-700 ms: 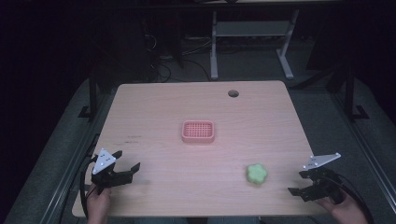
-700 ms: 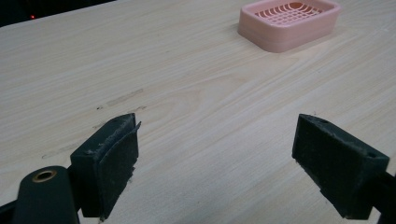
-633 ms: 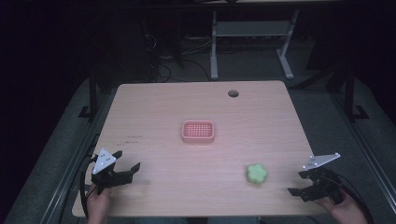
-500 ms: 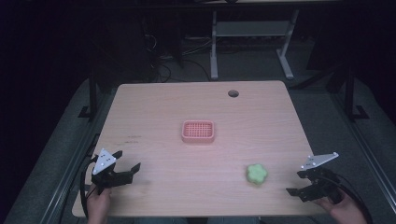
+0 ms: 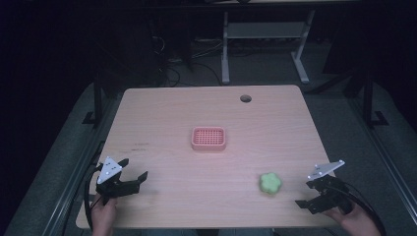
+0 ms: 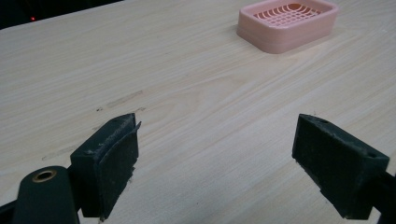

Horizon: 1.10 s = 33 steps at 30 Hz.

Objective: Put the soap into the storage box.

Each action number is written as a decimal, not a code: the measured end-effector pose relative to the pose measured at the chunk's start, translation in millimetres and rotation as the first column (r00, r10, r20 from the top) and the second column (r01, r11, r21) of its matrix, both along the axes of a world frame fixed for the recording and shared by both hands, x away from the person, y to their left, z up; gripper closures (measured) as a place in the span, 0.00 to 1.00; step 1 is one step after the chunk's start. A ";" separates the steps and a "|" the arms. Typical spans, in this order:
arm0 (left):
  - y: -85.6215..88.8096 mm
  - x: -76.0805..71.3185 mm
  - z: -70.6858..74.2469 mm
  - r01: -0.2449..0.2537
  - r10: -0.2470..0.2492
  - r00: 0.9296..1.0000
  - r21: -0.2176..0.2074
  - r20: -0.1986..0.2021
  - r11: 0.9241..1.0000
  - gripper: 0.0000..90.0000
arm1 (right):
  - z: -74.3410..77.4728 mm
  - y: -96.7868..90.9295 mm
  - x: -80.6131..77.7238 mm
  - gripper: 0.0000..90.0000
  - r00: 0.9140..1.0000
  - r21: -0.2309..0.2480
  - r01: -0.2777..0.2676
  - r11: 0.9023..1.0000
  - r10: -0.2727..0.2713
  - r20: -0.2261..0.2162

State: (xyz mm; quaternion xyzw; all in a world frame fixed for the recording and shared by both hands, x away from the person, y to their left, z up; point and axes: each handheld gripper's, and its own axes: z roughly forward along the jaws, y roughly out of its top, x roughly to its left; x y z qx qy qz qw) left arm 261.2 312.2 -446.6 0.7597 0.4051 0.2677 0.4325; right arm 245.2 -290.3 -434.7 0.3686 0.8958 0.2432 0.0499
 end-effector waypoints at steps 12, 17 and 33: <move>0.2 -0.4 -0.6 -0.004 0.004 1.000 0.001 -0.005 1.000 0.16 | 5.5 19.4 7.1 0.21 0.999 -0.027 -0.044 0.999 0.044 0.000; -0.2 -0.5 -0.8 -0.004 0.004 1.000 0.000 -0.004 1.000 0.16 | 7.5 25.3 12.2 0.21 0.998 -0.041 -0.063 0.997 0.062 -0.007; 0.0 -0.8 -0.1 0.001 -0.001 1.000 0.001 -0.001 1.000 0.16 | 13.6 51.2 28.6 0.19 0.993 -0.071 -0.117 0.991 0.116 -0.012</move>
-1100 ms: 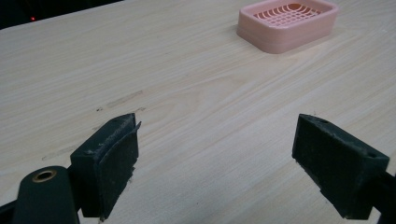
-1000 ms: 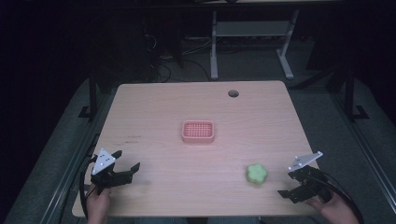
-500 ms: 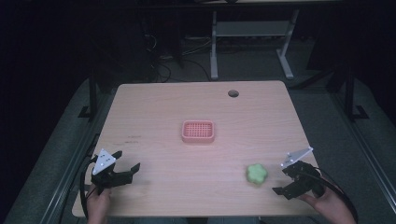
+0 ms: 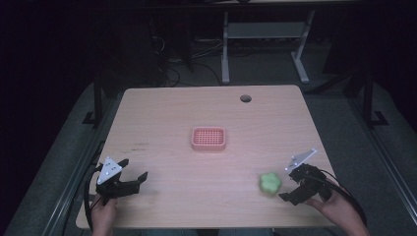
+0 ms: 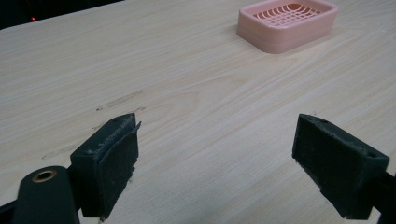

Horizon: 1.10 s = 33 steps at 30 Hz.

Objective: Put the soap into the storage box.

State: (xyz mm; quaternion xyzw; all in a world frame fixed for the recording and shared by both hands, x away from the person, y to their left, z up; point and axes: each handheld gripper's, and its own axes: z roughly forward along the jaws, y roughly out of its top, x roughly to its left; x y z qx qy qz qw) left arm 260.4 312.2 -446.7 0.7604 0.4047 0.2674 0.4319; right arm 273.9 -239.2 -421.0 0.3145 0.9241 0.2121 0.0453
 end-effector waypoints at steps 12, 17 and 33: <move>0.0 -0.3 0.3 -0.001 0.001 1.000 -0.004 -0.001 1.000 0.16 | -0.7 15.0 7.0 0.19 1.000 -0.025 -0.021 0.999 0.021 -0.006; 0.0 -0.3 0.4 -0.001 0.001 1.000 -0.005 0.000 1.000 0.16 | 0.4 19.9 10.2 0.18 0.999 -0.042 -0.032 0.999 0.032 -0.007; 0.3 -0.4 0.5 -0.003 0.003 1.000 -0.006 0.001 1.000 0.16 | -3.3 34.2 22.3 0.18 0.997 -0.076 -0.082 0.994 0.081 -0.016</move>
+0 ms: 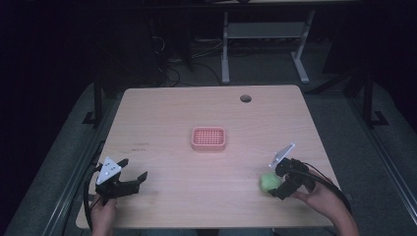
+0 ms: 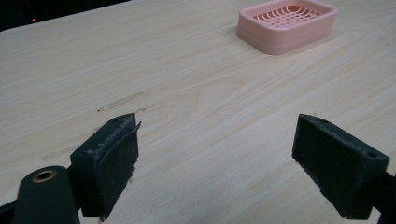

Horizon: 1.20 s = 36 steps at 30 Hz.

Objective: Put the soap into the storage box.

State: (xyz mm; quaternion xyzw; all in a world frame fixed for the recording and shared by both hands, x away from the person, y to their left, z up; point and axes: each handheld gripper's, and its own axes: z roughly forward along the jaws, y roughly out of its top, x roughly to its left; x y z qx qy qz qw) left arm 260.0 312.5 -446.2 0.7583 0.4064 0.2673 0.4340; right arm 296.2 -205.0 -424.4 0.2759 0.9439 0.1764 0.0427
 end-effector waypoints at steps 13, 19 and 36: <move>0.3 0.0 -0.1 0.001 -0.001 1.000 0.000 0.000 1.000 0.16 | -4.1 12.4 9.8 0.18 0.999 -0.033 -0.032 0.999 0.032 -0.020; 0.1 0.0 0.0 0.003 -0.003 1.000 0.000 0.000 1.000 0.16 | -7.2 16.2 13.6 0.19 0.999 -0.050 -0.045 0.998 0.044 -0.030; 0.9 0.0 0.1 0.003 -0.003 1.000 0.002 -0.002 1.000 0.16 | -18.8 23.2 19.8 0.19 0.996 -0.083 -0.070 0.994 0.065 -0.062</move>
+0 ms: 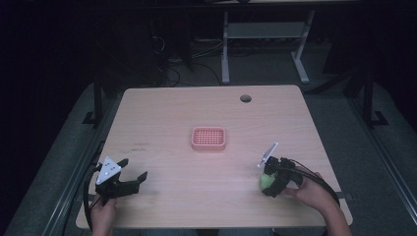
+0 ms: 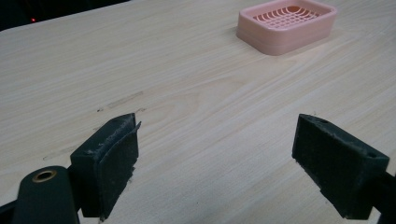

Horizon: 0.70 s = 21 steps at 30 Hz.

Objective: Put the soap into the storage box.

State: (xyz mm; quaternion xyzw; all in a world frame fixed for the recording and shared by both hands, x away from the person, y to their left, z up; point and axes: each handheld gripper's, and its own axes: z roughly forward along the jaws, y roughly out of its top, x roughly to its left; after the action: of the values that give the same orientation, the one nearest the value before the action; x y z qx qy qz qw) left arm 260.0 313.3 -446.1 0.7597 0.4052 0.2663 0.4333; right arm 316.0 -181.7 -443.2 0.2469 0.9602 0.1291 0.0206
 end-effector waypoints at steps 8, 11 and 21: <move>0.1 0.1 -0.1 0.000 0.000 1.000 -0.001 0.002 1.000 0.16 | -3.4 -0.2 0.4 0.23 1.000 0.001 0.001 1.000 -0.001 -0.014; 0.2 0.1 -0.1 0.000 0.000 1.000 -0.003 0.003 1.000 0.16 | -4.0 0.3 0.0 0.24 1.000 0.001 0.002 1.000 -0.001 -0.006; 0.3 0.3 -0.2 -0.001 0.001 1.000 -0.004 0.004 1.000 0.16 | -3.6 0.3 -1.8 0.26 1.000 0.006 -0.001 1.000 0.001 0.000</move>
State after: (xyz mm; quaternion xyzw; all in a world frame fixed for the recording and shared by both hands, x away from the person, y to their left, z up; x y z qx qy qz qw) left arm 260.3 313.6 -446.3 0.7582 0.4052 0.2671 0.4354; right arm 314.2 -181.4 -446.8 0.2466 0.9599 0.1322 0.0198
